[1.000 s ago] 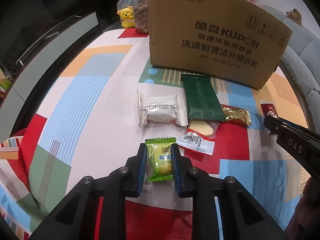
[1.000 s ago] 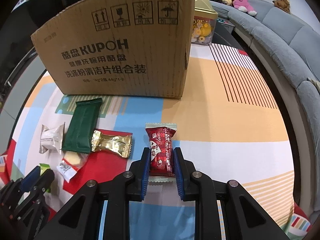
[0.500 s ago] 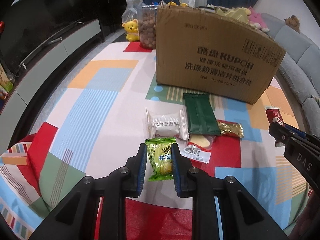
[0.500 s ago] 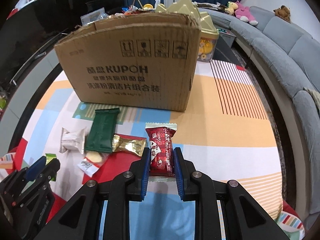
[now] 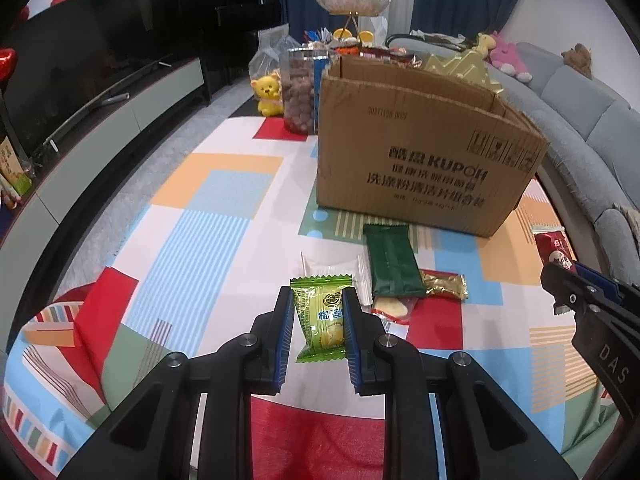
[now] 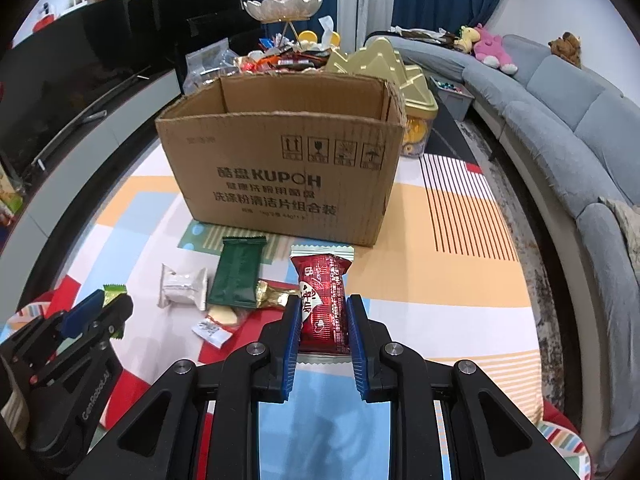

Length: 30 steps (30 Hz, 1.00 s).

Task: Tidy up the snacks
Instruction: 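Lift both snacks and carry them over the cardboard box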

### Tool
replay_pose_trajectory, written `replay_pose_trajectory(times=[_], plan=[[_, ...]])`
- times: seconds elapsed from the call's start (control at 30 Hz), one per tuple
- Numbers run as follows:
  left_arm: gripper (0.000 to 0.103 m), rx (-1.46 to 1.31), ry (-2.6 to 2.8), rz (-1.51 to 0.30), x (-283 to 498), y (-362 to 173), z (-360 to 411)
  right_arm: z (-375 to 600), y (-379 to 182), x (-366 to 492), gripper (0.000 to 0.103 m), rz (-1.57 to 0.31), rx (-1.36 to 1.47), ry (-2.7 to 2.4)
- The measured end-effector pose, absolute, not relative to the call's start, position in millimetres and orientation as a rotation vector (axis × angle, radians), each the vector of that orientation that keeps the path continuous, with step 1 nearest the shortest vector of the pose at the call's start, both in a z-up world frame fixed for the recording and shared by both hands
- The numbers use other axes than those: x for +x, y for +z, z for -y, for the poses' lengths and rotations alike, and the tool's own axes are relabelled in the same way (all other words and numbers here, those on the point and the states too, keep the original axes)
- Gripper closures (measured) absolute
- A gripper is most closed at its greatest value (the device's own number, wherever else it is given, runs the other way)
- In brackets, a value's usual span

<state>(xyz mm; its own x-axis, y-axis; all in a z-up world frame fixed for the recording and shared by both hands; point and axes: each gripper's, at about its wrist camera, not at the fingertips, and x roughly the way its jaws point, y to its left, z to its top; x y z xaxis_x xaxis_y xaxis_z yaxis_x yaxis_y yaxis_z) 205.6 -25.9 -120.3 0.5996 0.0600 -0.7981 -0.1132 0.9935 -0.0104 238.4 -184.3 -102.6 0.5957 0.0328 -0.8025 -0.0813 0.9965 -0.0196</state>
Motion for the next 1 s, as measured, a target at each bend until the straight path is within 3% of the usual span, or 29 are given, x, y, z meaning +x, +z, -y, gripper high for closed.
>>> replay_pose_trajectory(times=[1.0], plan=[[0.079, -0.039, 0.040, -0.799, 200.4, -61.8, 27.6, 183.0, -49.9, 219.0, 0.079, -0.828, -0.045, 0.076]])
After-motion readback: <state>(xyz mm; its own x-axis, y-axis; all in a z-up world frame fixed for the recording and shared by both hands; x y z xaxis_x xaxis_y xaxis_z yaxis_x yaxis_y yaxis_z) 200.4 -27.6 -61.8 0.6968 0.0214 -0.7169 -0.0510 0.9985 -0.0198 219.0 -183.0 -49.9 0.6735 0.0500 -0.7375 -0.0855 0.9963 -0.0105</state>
